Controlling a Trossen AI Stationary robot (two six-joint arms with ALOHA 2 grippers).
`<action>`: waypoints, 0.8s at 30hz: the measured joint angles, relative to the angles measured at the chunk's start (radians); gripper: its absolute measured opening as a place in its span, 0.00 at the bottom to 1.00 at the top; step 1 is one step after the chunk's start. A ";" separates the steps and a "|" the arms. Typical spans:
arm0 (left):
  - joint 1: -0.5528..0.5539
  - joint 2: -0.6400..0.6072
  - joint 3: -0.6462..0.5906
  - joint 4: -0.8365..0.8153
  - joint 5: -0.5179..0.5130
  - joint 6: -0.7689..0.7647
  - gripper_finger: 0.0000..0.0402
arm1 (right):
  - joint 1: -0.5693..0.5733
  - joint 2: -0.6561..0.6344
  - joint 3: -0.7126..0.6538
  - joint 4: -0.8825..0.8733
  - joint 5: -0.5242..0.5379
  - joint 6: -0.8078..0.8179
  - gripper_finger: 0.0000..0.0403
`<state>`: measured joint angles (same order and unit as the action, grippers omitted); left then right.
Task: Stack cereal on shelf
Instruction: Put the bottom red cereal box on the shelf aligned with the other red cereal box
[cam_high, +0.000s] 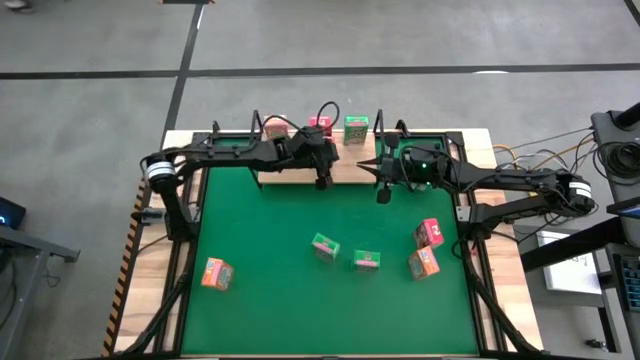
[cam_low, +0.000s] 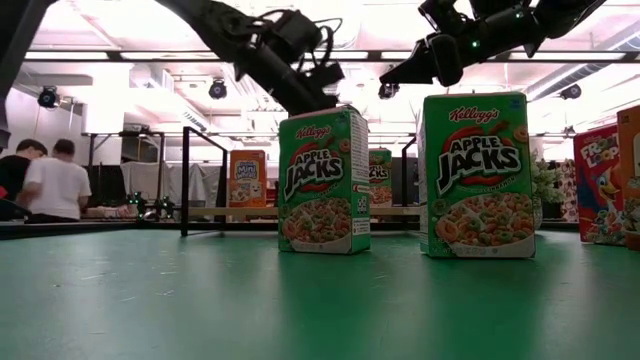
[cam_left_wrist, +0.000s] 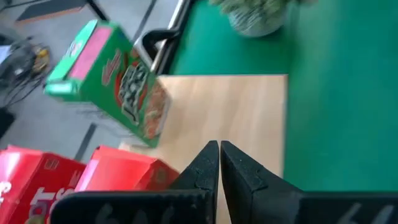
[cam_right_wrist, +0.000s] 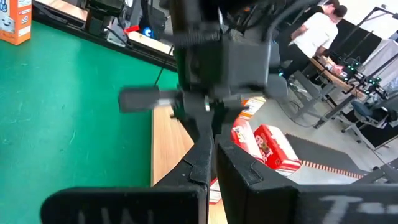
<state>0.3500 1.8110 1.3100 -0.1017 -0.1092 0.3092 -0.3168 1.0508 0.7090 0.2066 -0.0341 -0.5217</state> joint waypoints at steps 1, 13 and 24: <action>0.001 0.009 0.002 0.003 -0.015 -0.001 0.00 | 0.000 0.000 0.000 0.000 0.000 0.000 0.03; 0.020 0.028 0.004 0.035 -0.075 -0.055 0.00 | 0.000 0.000 0.000 0.000 0.000 -0.003 0.03; 0.023 0.027 0.004 0.039 -0.075 -0.068 0.00 | 0.000 0.000 0.000 0.000 0.000 -0.005 0.03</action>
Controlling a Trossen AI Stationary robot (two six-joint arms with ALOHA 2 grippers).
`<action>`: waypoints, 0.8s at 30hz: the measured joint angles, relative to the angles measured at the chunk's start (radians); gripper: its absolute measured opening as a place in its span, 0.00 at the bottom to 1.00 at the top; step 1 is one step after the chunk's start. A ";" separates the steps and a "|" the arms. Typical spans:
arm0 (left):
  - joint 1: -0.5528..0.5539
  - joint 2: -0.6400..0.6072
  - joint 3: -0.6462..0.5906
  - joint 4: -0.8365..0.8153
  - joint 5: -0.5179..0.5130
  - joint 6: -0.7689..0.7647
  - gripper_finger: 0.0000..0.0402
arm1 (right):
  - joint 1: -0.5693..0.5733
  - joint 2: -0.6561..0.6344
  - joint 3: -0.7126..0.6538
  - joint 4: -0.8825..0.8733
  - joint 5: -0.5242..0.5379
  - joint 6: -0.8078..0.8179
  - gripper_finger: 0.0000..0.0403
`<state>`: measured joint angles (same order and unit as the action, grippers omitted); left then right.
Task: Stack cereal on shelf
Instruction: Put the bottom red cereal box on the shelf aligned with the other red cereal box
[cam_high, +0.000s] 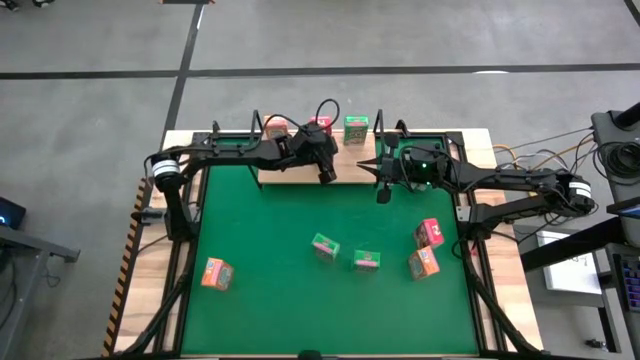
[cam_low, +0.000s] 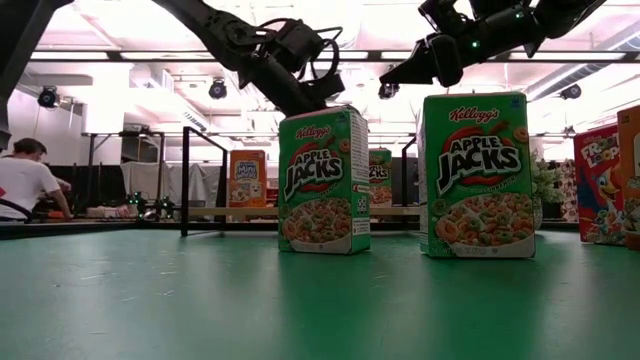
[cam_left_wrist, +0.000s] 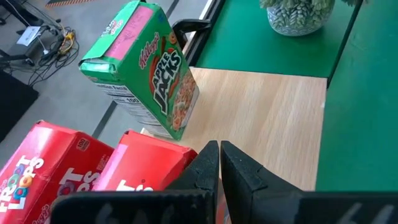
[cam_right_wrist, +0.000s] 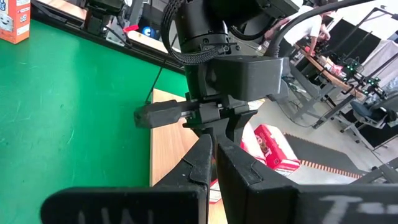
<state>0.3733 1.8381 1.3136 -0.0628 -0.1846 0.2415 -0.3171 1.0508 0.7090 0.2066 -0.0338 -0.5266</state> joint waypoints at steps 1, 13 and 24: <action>0.000 0.000 0.000 0.004 0.003 0.000 0.00 | 0.000 0.000 0.000 0.000 0.000 0.000 0.03; -0.024 -0.018 0.000 0.103 0.000 0.011 0.00 | 0.000 0.000 0.000 0.000 0.000 -0.001 0.03; -0.004 -0.036 0.001 0.030 -0.174 0.036 0.00 | 0.000 0.000 0.000 0.000 0.000 -0.001 0.03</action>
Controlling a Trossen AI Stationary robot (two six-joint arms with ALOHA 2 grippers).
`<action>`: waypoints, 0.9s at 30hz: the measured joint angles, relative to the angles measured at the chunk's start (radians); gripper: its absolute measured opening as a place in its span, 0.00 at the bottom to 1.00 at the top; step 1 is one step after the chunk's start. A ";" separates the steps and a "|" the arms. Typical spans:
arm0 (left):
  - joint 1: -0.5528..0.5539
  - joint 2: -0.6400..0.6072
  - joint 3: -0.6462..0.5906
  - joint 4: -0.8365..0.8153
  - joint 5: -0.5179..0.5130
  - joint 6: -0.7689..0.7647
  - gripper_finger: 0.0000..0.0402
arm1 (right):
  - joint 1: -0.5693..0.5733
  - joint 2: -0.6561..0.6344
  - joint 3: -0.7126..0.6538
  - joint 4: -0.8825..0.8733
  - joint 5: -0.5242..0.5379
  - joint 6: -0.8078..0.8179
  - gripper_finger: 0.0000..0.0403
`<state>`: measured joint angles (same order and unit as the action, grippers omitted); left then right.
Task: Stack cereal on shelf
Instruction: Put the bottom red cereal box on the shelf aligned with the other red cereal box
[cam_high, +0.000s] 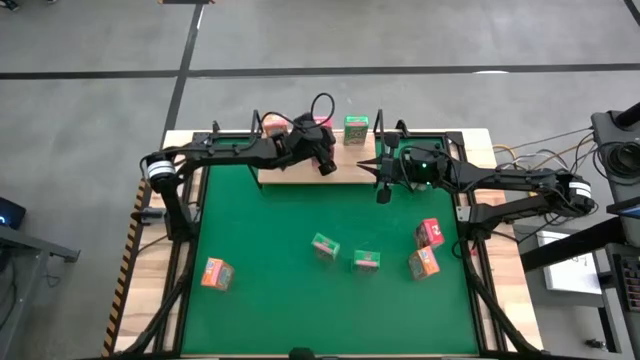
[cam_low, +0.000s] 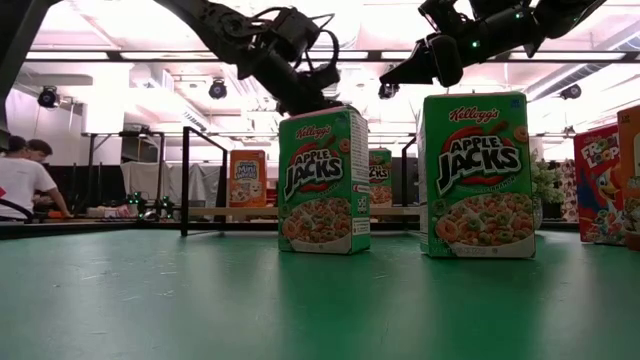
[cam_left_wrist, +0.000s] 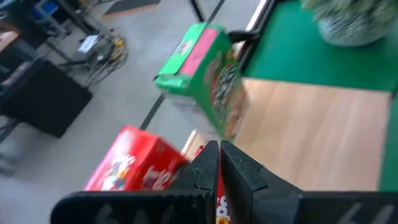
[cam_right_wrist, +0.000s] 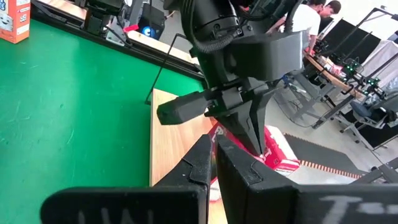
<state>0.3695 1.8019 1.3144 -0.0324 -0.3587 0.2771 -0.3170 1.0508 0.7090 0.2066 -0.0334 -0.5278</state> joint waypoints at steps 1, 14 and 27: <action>0.000 0.000 0.000 -0.009 -0.023 -0.001 0.00 | 0.000 0.000 0.000 0.000 0.000 0.000 0.03; -0.008 -0.013 0.000 -0.017 -0.044 -0.002 0.00 | 0.000 0.000 0.000 0.000 0.000 -0.004 0.03; -0.004 -0.233 0.000 -0.496 -0.047 0.007 0.00 | 0.000 0.000 0.000 0.000 0.000 -0.004 0.03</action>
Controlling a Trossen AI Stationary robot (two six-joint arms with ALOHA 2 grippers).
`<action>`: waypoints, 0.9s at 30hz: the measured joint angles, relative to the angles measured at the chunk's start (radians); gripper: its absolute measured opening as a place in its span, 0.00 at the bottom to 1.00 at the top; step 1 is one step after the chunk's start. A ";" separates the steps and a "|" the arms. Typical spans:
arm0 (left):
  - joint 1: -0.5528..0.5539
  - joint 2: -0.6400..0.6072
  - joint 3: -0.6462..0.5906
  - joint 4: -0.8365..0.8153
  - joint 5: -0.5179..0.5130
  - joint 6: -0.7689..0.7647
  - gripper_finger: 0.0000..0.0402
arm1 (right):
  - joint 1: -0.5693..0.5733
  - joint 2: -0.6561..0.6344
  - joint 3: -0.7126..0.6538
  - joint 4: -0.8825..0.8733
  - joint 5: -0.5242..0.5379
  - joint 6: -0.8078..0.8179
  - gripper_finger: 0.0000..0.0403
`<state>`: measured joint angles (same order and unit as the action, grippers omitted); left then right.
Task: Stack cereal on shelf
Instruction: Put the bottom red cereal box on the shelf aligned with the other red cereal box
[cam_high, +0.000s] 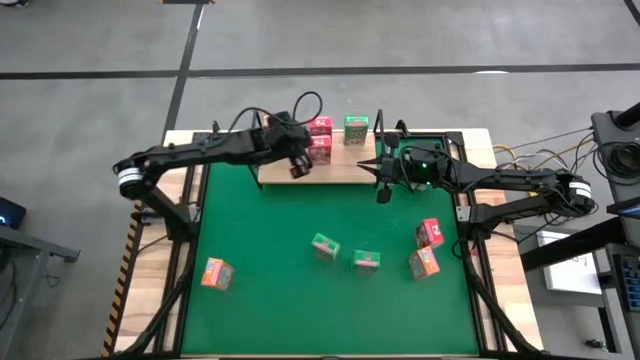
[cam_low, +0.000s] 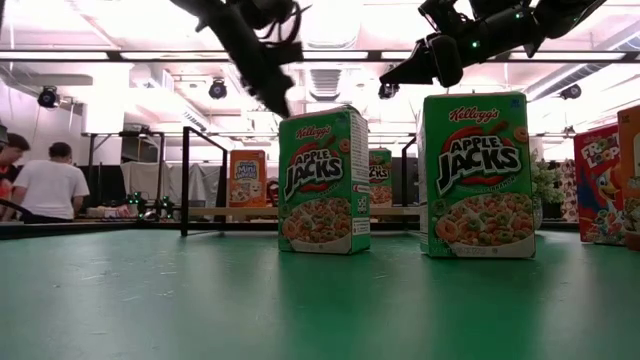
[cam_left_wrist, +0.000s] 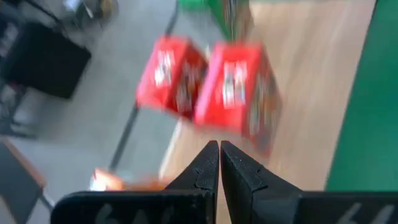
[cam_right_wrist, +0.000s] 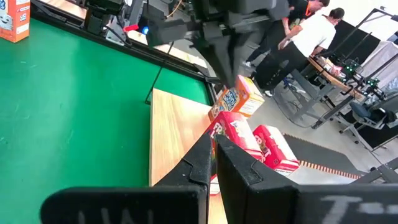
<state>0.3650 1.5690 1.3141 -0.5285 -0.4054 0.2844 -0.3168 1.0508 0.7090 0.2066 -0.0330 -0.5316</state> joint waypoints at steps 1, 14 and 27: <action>0.005 -0.004 -0.003 -0.038 0.003 -0.008 0.00 | 0.000 0.000 0.000 0.000 0.000 0.000 0.03; 0.048 0.099 -0.036 0.035 0.091 0.029 0.00 | 0.000 0.000 0.000 0.005 0.000 -0.003 0.03; 0.048 0.120 -0.015 0.070 0.091 0.027 0.00 | -0.003 0.000 0.000 0.004 0.001 -0.003 0.03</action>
<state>0.4133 1.6894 1.2987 -0.4581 -0.3149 0.3111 -0.3195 1.0508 0.7090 0.2103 -0.0322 -0.5346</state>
